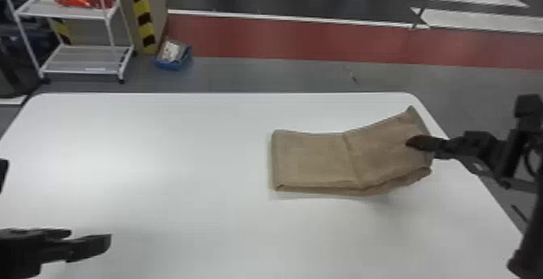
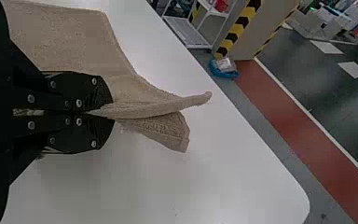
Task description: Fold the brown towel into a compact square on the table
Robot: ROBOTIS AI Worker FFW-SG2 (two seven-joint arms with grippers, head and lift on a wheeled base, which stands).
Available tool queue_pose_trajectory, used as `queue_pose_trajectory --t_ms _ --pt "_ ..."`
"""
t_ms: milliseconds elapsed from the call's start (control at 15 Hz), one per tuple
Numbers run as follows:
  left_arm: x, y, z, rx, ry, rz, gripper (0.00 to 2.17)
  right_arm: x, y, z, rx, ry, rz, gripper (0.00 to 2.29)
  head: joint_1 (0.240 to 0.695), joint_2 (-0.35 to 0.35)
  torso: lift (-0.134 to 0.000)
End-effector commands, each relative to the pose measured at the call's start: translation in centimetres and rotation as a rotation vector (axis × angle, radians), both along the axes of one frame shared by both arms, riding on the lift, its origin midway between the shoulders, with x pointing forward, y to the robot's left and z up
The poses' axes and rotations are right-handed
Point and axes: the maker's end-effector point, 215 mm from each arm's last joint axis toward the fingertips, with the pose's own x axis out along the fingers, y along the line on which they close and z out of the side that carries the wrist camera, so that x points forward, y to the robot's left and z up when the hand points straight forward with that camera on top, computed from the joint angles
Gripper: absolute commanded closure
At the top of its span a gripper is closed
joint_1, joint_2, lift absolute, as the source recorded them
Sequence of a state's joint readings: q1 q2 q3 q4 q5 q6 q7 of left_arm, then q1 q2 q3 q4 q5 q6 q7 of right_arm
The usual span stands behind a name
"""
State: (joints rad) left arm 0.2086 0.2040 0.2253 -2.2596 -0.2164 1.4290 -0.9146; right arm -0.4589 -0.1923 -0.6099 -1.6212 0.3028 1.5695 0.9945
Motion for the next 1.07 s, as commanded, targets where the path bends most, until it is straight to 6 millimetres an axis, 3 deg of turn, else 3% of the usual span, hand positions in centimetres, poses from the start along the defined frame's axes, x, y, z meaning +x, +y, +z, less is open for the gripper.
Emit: queue_pose_trajectory --t_ms 0,200,467,800,1000 --pt "0.1 -0.1 0.1 0.001 -0.002 -0.002 0.09 0.6 -1.6 3.8 0.002 -0.091 -0.002 1.78 0.695 -0.162 -0.125" --pt "0.1 -1.0 0.0 -0.004 0.0 -0.015 0.09 1.4 1.9 4.7 0.004 -0.13 0.035 1.78 0.695 -0.19 -0.125" --pt "-0.3 -0.7 -0.1 -0.001 0.004 -0.013 0.09 2.4 8.5 1.0 -0.05 -0.034 0.115 1.78 0.695 -0.147 -0.125" --pt "-0.7 0.1 -0.3 0.0 0.008 -0.003 0.09 2.7 13.0 -1.9 -0.076 0.045 0.16 1.78 0.695 -0.053 -0.125" --pt "-0.5 0.1 -0.2 0.002 0.002 -0.005 0.09 2.5 14.0 -3.3 -0.07 0.079 0.16 1.77 0.695 -0.022 -0.125"
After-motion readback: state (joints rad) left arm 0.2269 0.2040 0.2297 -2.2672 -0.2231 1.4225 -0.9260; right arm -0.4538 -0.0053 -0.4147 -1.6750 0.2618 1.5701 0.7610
